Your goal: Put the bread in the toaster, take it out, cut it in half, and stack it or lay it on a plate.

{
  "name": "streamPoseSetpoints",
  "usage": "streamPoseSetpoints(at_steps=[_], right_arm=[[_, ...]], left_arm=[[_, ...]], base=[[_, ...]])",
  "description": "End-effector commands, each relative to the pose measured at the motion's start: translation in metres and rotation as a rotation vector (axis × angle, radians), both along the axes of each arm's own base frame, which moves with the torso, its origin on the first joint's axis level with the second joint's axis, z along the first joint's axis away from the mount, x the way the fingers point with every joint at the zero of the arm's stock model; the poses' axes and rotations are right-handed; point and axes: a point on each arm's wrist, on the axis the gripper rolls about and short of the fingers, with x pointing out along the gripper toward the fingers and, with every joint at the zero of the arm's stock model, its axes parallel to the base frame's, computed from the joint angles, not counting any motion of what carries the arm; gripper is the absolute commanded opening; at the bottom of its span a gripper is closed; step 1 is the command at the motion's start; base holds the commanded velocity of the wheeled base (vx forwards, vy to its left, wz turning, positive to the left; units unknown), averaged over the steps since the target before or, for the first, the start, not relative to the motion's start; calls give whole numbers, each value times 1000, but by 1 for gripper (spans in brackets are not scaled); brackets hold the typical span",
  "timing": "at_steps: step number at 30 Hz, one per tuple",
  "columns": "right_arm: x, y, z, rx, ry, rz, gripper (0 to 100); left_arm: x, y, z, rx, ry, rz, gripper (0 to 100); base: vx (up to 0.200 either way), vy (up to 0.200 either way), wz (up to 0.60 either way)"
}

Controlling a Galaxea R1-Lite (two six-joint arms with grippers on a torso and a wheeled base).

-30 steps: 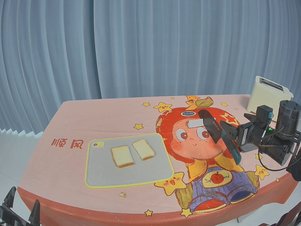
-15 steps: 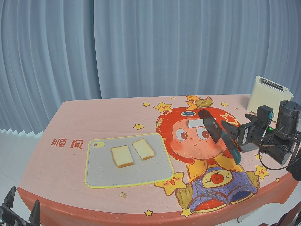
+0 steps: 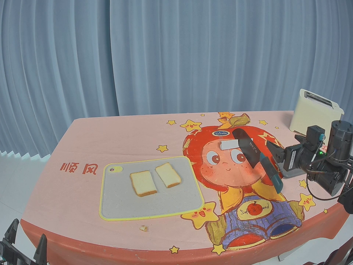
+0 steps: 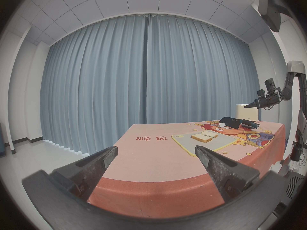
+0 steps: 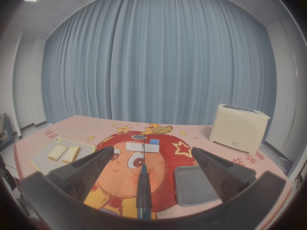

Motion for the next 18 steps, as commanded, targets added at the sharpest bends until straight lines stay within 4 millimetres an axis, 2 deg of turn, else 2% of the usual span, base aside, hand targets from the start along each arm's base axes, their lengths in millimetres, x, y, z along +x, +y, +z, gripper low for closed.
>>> streamPoseSetpoints(at_steps=[1, 7, 18], right_arm=[[-14, -5, 0, -3, -3, 8, 100], [-14, 5, 12, 21, -45, 58, 100], [-24, 26, 5, 32, -16, 143, 100]], left_arm=[[0, 0, -5, 0, 1, 1, 100], [0, 0, -5, 3, 3, -8, 100], [0, 0, -5, 3, 1, -1, 100]], base=[[0, 0, 0], [0, 0, 0], [0, 0, 0]])
